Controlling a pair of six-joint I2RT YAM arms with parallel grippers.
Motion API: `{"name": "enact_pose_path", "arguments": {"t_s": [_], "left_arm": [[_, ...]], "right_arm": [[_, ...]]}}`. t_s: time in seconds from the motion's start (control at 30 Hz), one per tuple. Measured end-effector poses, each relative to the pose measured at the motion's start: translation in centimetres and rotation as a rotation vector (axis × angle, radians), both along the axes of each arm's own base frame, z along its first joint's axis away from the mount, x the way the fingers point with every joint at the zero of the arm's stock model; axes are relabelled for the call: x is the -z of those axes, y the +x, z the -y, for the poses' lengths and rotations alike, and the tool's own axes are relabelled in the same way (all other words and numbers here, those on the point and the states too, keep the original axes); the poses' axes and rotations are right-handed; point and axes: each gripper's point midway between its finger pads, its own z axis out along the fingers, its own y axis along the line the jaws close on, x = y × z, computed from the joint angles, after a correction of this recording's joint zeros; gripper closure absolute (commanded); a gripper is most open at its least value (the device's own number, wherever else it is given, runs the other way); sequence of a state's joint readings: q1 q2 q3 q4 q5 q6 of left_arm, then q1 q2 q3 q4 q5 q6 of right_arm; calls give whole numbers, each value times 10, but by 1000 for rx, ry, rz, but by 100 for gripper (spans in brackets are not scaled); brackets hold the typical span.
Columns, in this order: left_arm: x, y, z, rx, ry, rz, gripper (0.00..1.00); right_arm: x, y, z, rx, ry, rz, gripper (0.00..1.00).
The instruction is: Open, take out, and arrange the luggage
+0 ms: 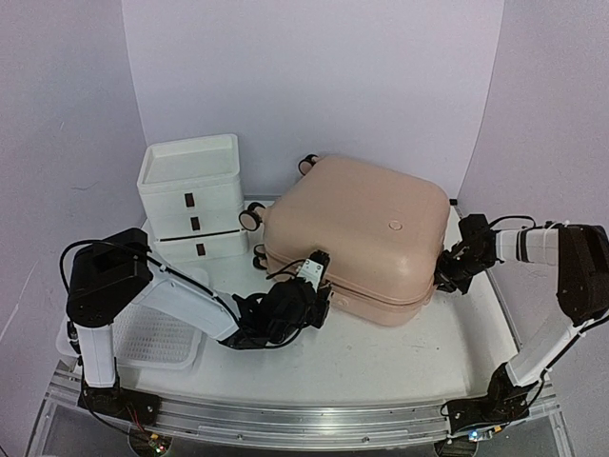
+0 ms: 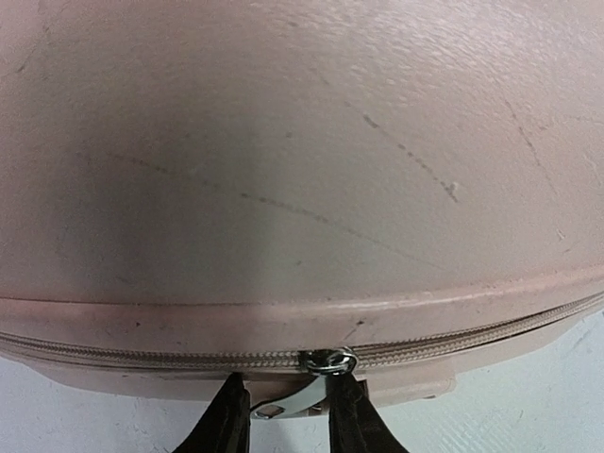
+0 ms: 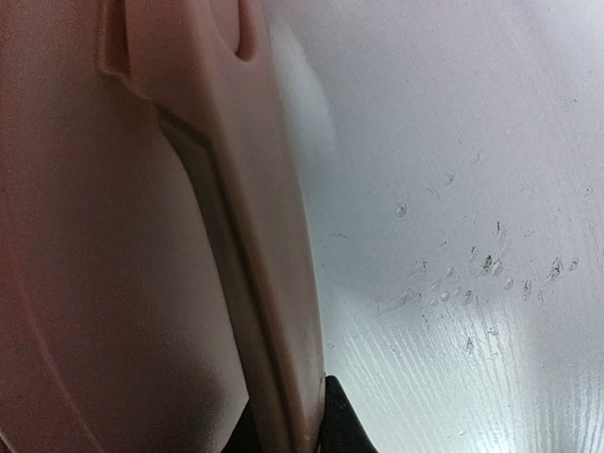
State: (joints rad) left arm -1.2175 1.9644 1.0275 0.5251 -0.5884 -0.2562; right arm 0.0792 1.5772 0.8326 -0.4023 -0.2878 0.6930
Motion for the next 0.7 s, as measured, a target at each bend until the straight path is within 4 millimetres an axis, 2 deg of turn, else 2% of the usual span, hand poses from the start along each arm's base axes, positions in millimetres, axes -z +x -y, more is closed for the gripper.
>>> {"name": "enact_pose_path", "arguments": {"t_s": [0.4,0.7], "left_arm": [[-7,-5,3,70,-9,-11,99],[-7,6,-9,84,-38,-52,100]], "right_arm": [[0,0,1,-4,-6,5,100],[1,-4,2,-18,-27,-3,100]]}}
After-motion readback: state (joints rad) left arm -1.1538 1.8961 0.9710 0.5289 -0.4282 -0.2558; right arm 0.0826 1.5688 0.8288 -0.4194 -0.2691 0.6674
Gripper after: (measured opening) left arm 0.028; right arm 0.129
